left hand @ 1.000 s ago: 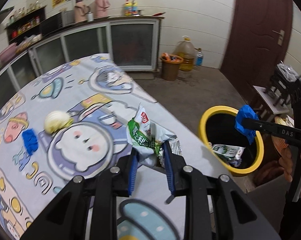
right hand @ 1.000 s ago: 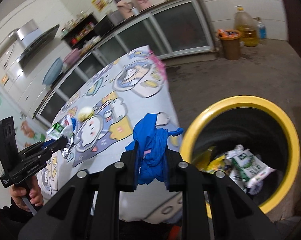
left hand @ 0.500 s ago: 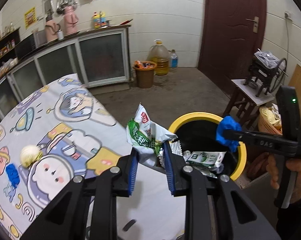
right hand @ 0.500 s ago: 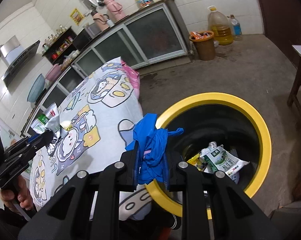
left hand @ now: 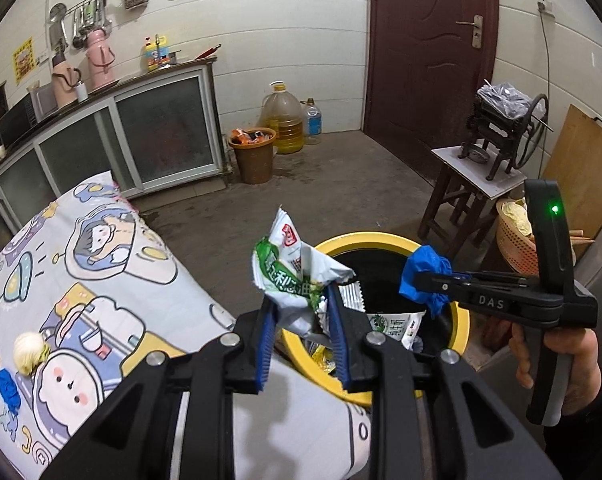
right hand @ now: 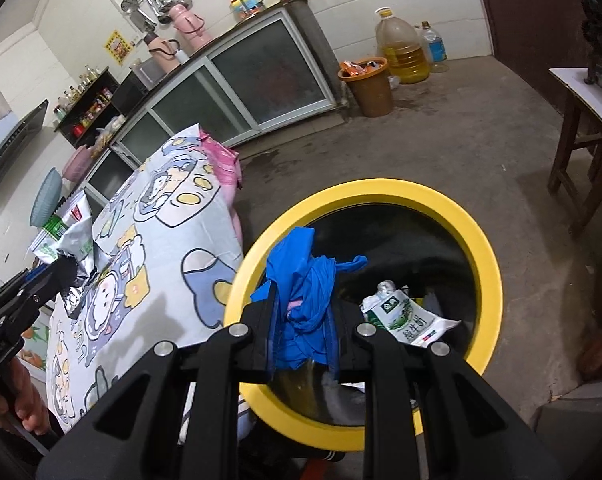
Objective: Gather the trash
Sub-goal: 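Carry the snack wrapper and blue glove over the yellow bin, then open both tools to drop the wrapper and glove into the bin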
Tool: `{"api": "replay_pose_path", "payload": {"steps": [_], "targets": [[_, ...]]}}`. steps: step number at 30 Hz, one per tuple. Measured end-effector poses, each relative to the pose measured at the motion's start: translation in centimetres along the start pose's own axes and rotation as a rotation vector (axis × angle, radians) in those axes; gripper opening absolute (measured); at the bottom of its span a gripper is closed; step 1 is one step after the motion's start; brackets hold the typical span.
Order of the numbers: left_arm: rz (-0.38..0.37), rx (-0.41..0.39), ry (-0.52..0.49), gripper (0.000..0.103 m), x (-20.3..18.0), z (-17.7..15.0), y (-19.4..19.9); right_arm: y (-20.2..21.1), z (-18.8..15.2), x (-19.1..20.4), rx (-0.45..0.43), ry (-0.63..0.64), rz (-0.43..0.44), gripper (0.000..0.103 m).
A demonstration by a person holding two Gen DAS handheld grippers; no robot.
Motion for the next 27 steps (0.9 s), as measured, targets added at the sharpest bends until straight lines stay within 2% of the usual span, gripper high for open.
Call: {"api": "replay_pose_path", "payload": {"steps": [13,22,25,26,27], "targets": [[-0.043,0.028,-0.024,0.023,-2.2,0.8,-2.7,-0.7,-0.1,-1.7,0.004,-0.027,-0.042,0.019],[-0.058,0.079,-0.006,0.026,-2.1,0.4,-4.9,-1.0,0.1,-1.7,0.000,-0.020,-0.078,0.022],[-0.047,0.082,0.007,0.043,-1.9,0.4,-5.2,-1.0,0.1,-2.2,0.000,-0.034,-0.112,0.028],[-0.034,0.075,0.012,0.055,-1.8,0.4,-5.0,-1.0,0.1,-2.4,0.001,-0.041,-0.117,0.032],[-0.028,0.067,0.018,0.070,-1.7,0.5,-4.9,-0.9,0.1,-2.7,0.001,-0.053,-0.125,0.042]]}}
Point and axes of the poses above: each gripper's, at about its wrist camera, not at the fingertips, and y roughly against the way its jaws point, x to its left, z to its top, the point moved 3 cm from there along -y, roughly the way its jaws point, and after that the axes turned 1 degree about y, right-handed, at the moved point
